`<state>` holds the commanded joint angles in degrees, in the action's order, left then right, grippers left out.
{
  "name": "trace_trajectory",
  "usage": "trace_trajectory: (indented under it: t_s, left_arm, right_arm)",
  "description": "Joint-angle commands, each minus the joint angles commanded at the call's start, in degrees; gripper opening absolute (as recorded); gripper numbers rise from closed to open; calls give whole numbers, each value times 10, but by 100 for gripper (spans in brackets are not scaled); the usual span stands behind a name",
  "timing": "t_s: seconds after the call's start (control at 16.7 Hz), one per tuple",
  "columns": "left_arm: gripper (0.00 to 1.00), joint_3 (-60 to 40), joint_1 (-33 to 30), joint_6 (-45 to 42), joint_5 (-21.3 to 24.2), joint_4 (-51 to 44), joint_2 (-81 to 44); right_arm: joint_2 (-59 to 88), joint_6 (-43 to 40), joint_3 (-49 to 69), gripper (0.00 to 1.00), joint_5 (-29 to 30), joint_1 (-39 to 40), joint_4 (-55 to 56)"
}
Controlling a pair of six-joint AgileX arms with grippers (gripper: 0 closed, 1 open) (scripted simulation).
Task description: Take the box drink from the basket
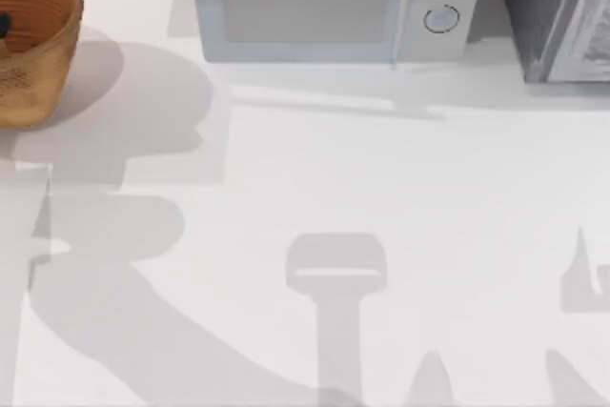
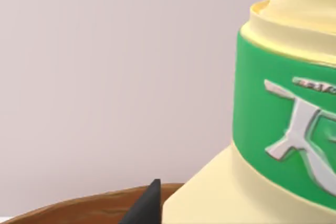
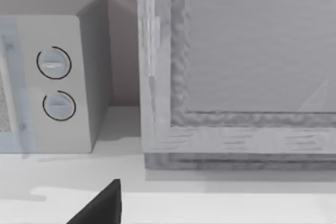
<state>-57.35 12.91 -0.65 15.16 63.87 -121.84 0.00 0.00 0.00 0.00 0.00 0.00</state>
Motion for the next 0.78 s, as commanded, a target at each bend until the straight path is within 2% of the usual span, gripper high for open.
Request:
trace_trajectory:
  t_s: [0.36,0.78]
  left_arm:
    - [2,0,0,0,0,0,0]
    - [0,0,0,0,0,0,0]
  right_arm:
    - [0,0,0,100,0,0,0]
    - [0,0,0,100,0,0,0]
